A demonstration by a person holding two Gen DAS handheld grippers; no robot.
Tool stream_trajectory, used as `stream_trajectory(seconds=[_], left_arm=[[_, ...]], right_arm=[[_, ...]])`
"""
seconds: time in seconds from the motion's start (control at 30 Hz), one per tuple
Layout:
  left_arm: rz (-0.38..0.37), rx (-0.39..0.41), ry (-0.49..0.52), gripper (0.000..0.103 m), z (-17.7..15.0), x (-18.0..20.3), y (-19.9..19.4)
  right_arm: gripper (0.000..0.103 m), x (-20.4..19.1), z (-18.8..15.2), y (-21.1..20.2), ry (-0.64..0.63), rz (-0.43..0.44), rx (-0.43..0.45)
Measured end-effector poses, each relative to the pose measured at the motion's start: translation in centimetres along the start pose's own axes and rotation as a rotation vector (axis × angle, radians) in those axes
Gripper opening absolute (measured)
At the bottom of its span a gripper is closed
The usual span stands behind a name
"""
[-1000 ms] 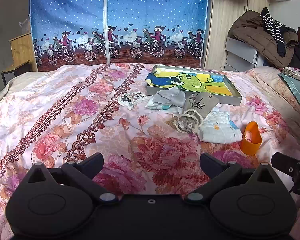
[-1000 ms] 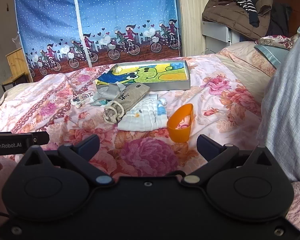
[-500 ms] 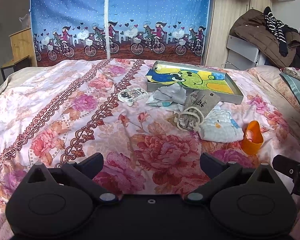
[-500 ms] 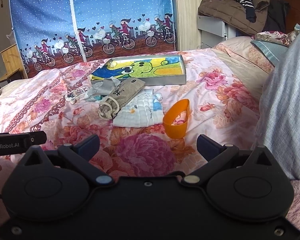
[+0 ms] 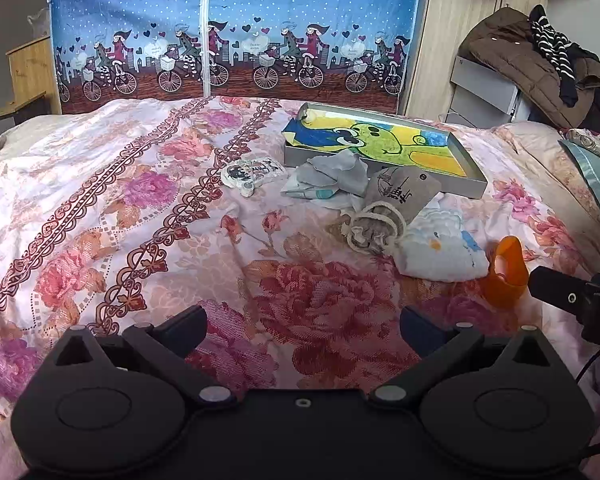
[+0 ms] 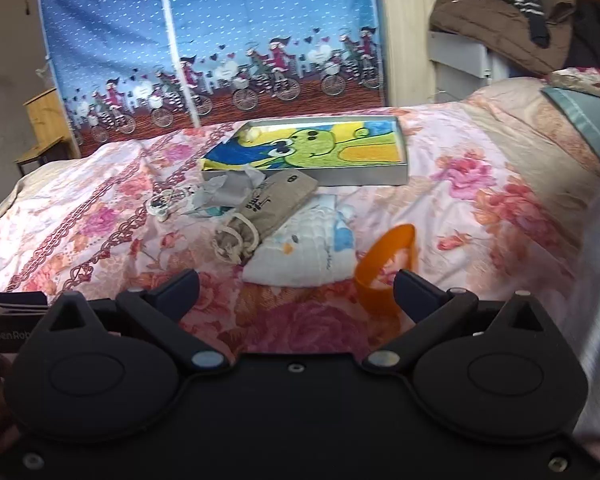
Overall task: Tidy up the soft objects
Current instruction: 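Grasp the orange cup with the right gripper while the left gripper grasps the white cloth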
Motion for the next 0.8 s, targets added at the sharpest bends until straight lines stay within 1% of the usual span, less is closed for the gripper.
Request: stream_trajectory(seconds=[0.07,0.13,0.23,0.33,0.4,0.43,0.5,0.57,0.6,0.7,0.8], left_arm=[[-0.009,-0.010,0.005,0.102,0.4,0.2,0.9],[-0.028,-0.011,0.033,0.102,0.9,0.7,2.1],[-0.076,0.005,0.082,0.102,1.7,2.0,3.7],[-0.143,0.031,0.129,0.102,2.5,3.3,5.3],[-0.208,0.046,0.134,0.102,3.1,4.2,6.3],[-0.251,0.040,0.128,0.102,3.3,4.8,6.9],[-0.331,0.000,0.090,0.102,3.8,5.7,8.5],[-0.380,-0.052,0.028,0.102,4.1,6.5,10.0],[-0.396,-0.078,-0.004,0.102,4.2,6.9,10.9],[-0.405,-0.133,-0.047,0.101,4.2,8.1,13.4],[-0.435,-0.206,-0.092,0.097,3.4,9.3,15.4]], right_arm=[[0.103,0.7,0.9,1.2,-0.027,-0.025,-0.024],[0.103,2.0,1.9,2.4,-0.051,-0.076,-0.035],[0.103,3.5,2.6,4.6,-0.092,-0.119,-0.095],[0.103,4.9,2.5,6.5,-0.088,-0.128,-0.132],[0.103,5.3,1.8,7.2,-0.086,-0.112,-0.137],[0.103,5.5,1.3,7.5,-0.091,-0.121,-0.137],[0.103,6.4,0.2,8.3,-0.104,-0.163,-0.151],[0.103,6.7,-0.7,9.2,-0.104,-0.165,-0.181],[0.103,6.8,-0.9,9.4,-0.089,-0.154,-0.182],[0.103,7.1,-1.3,10.1,-0.029,-0.113,-0.181],[0.102,6.7,-2.0,10.4,-0.039,-0.096,-0.192]])
Point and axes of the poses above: each gripper's, at about its wrist camera, not at the fingertips, and y roughly the way its jaws point, x to its right, z to its top, the point moved 10 cm from there along y, roughly the way its jaws point, and after that the axes turned 1 degree about -x, right-handed, at the moved point
